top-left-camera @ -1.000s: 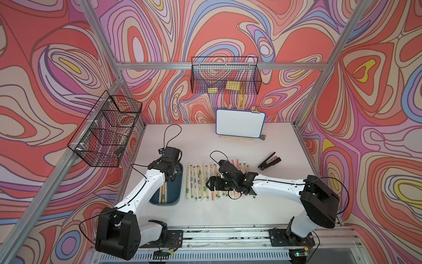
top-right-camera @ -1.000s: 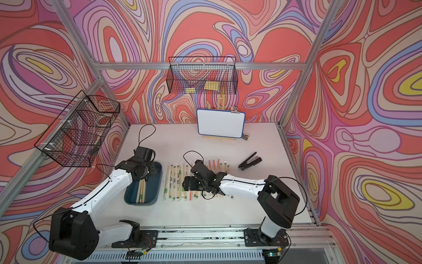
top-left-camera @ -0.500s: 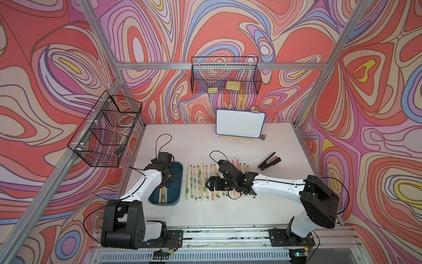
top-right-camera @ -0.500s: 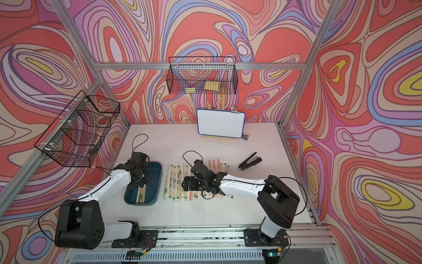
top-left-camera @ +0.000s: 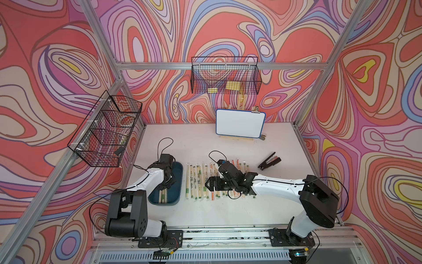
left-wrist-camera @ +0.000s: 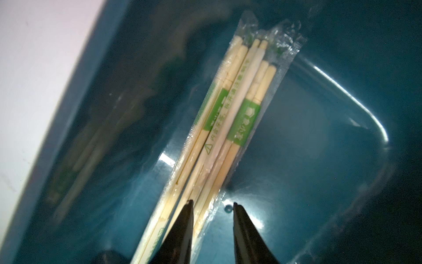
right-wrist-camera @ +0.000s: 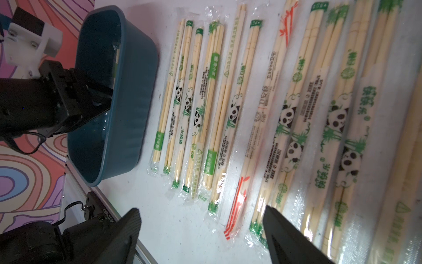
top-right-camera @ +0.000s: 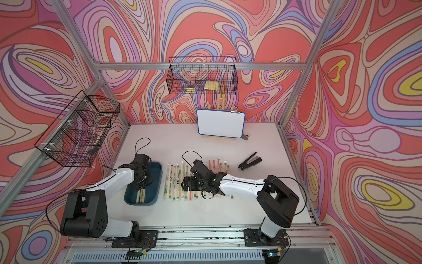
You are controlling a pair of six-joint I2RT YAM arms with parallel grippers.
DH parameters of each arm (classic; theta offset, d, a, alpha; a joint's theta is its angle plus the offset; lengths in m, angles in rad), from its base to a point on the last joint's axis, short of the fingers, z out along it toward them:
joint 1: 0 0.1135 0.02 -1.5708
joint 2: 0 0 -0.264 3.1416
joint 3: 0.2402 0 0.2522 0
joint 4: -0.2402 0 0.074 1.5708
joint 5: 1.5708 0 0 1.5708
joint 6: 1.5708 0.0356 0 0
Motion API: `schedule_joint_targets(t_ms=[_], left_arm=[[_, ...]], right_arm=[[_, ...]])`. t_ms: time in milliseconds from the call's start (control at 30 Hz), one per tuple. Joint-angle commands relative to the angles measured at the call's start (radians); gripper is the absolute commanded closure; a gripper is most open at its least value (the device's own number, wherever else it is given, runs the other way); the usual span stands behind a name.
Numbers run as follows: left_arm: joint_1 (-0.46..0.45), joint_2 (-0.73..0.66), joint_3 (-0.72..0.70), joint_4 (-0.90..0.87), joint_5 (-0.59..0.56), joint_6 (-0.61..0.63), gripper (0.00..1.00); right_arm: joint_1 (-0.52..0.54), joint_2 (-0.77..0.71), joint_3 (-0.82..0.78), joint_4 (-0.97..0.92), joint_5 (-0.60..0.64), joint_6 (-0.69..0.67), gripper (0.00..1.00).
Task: Take the paired disposable chopsticks out of the storage box
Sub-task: Pick up the paired disposable chopsticks from the storage box.
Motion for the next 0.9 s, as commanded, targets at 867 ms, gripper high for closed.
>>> schedule_joint_targets(t_ms=[867], left_arm=[[0.009,0.110,0.014,0.056,0.065,0.003,0.94]], right_arm=[[-0.001,0.022,0.016,-0.016,0.012,-0.011,0.11]])
